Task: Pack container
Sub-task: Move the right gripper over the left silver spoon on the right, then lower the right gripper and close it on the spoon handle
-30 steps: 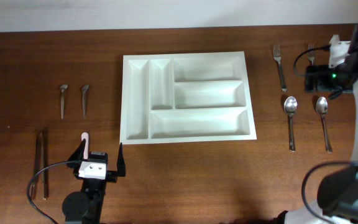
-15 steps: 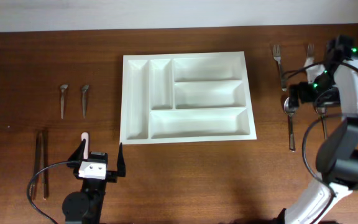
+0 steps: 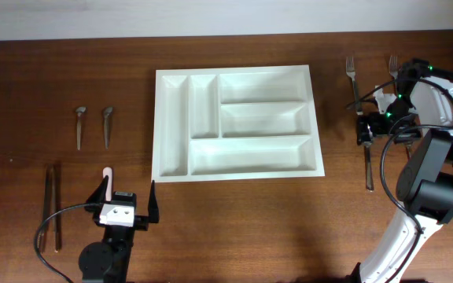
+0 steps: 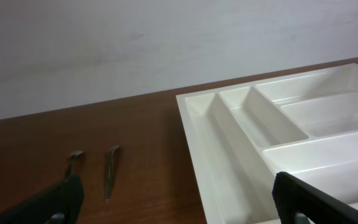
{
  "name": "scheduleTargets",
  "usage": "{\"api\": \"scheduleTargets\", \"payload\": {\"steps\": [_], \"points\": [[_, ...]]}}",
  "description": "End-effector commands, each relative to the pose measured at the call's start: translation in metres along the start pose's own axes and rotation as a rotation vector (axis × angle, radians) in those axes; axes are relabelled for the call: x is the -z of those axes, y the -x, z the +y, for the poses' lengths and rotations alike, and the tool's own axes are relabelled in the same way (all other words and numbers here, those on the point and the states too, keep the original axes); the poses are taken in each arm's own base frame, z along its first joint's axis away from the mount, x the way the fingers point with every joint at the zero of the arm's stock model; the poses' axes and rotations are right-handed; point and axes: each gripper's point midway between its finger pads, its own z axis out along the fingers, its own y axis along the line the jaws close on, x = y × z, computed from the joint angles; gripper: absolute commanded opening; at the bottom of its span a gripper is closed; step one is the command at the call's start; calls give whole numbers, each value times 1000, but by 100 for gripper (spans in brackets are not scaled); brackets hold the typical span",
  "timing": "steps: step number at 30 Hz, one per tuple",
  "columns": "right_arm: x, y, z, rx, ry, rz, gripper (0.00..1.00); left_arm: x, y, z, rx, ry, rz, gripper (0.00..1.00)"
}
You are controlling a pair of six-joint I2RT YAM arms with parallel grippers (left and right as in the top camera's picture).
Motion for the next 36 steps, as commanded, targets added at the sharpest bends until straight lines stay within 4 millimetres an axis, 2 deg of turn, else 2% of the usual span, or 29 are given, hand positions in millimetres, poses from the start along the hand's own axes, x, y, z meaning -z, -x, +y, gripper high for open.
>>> {"api": "scheduleTargets", "payload": {"steps": [1,6,9,14,18,20,22,23,26,30,33,35,36], "points": [[-2,13,-3,-21,-1,-40,99,0,-2,0,-12,1,2,99],[-6,26,-7,-120,-14,-91,99,0,-2,1,-12,2,2,99],[-6,19,-5,-120,-6,-64,99,0,-2,1,-12,2,3,99],[0,-5,4,-122,21,24,99,0,-2,0,-12,1,2,99],[22,-5,6,-130,7,-19,99,0,-2,1,-12,2,3,99],[40,-8,9,-139,-10,-47,99,0,-2,0,-12,1,2,99],[54,-14,8,-149,-42,-53,99,0,-2,1,-12,2,3,99],[66,-23,8,-181,-77,-50,99,0,-2,0,-12,1,2,99],[74,-35,19,-201,-80,-53,99,0,-2,1,-12,2,3,99],[60,-52,19,-224,-165,-63,99,0,-2,1,-12,2,3,99],[27,-55,21,-172,-170,-102,99,0,-2,1,-12,2,2,99],[6,-56,35,-108,-90,-96,99,0,-2,0,-12,1,2,99],[3,-57,37,-106,-81,-86,99,0,-2,0,-12,1,2,99]]}}
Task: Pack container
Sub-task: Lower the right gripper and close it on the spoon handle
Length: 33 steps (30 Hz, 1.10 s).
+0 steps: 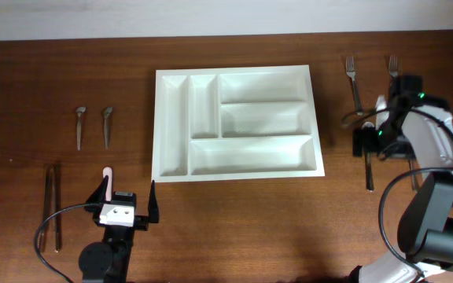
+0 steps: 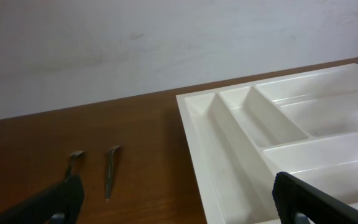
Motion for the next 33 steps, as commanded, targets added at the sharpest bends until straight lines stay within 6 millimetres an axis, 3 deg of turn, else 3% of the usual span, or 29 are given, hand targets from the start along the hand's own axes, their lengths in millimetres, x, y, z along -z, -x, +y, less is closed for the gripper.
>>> {"api": "scheduleTargets", "payload": {"steps": [1,10,22,33], "points": [[-15,-12,12,56,56,36,99,0,-2,1,-12,1,3,99],[-14,-4,25,239,138,-11,99,0,-2,1,-12,1,3,99],[-17,16,0,153,143,-109,99,0,-2,1,-12,1,3,99],[-52,11,9,96,172,-23,99,0,-2,1,-12,2,3,99]]}}
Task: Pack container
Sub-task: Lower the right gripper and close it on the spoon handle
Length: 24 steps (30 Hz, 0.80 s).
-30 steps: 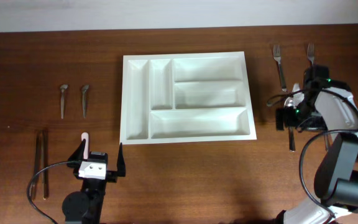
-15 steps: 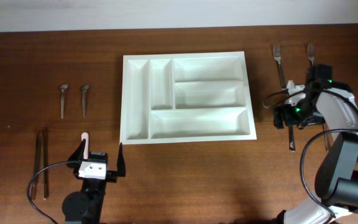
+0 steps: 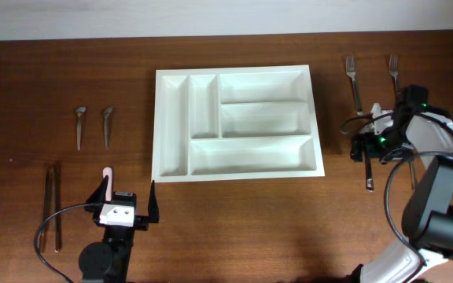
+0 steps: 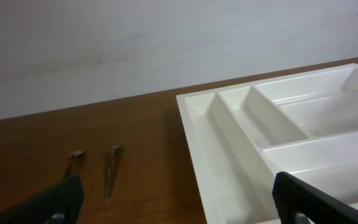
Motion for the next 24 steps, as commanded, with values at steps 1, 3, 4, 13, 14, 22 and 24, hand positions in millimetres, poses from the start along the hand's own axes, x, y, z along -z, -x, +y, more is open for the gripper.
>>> {"api": "scheduleTargets", "payload": {"steps": [1,3,4,13,14,22,24], "points": [[-13,-1,5,-16,25,22,99,0,-2,1,-12,2,3,99],[-17,-2,5,-16,28,32,99,0,-2,1,-12,2,3,99],[-20,-3,5,-16,30,40,99,0,-2,1,-12,2,3,99],[-27,-1,4,-16,31,39,99,0,-2,1,-12,2,3,99],[-28,0,4,-14,31,38,99,0,-2,1,-12,2,3,99],[-40,-7,5,22,44,77,99,0,-2,1,-12,2,3,99],[-44,-11,6,21,51,97,99,0,-2,1,-12,2,3,99]]}}
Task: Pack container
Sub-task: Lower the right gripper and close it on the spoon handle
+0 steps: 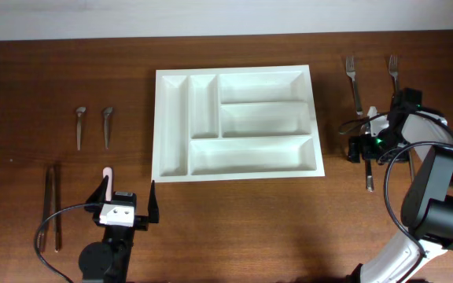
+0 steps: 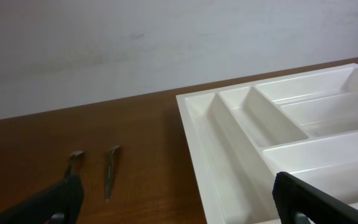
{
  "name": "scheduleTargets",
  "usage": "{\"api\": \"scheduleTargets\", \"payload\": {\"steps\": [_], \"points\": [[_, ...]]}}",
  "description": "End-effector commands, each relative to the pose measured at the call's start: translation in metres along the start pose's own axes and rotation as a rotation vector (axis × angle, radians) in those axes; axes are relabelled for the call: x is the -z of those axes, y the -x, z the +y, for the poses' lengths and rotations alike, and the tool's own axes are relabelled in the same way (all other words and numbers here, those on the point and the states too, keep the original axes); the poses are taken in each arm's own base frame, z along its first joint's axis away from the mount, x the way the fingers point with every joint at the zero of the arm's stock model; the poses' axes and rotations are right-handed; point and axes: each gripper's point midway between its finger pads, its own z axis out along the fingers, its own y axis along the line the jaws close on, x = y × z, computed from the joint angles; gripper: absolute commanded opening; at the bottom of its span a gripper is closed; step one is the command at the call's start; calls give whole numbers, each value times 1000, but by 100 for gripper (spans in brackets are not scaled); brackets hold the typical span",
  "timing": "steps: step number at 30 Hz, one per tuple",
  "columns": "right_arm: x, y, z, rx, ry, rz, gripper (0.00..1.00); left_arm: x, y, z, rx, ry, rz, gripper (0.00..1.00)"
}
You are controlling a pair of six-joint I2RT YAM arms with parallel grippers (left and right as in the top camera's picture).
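The white cutlery tray (image 1: pixel 174 118) lies mid-table, all its compartments bare; in the left wrist view its near corner (image 2: pixel 194 124) fills the right side. My left gripper (image 1: pixel 127 203) hangs open near the front edge, left of the tray, its dark fingertips (image 2: pixel 58 199) wide apart around nothing. My right gripper (image 1: pixel 357 148) sits low, right of the tray, over the top end of a knife (image 1: pixel 369 177). The overhead view does not show how its jaws stand. Two forks (image 1: pixel 353 77) lie at the back right.
Two small spoons (image 1: pixel 79 126) lie side by side at the left, and show as well in the left wrist view (image 2: pixel 110 169). A pair of long thin pieces (image 1: pixel 52 206) lies near the front left corner. The right arm's cable loops over the second fork (image 1: pixel 393 69).
My right gripper has shifted slightly left over the knife's upper end. The left gripper, tray and cutlery are unchanged.
My right gripper was first near the forks, above the knife's top end. It then stood lower and closer to the tray, and now sits low over the knife. The knife lies where it was. My left arm has stayed still and open.
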Motion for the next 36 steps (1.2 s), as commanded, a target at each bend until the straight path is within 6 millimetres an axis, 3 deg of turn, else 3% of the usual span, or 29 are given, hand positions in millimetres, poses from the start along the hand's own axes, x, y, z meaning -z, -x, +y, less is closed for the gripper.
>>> {"api": "scheduleTargets", "payload": {"steps": [1,14,21,36], "points": [[-28,-14,9,15,53,82,99,0,-2,1,-12,1,3,99],[-34,-16,11,17,65,93,99,0,-2,1,-12,1,3,99],[-33,-9,26,12,152,57,99,0,-2,1,-12,2,3,99],[-33,-5,25,14,150,41,99,0,-2,1,-12,2,3,99]]}}
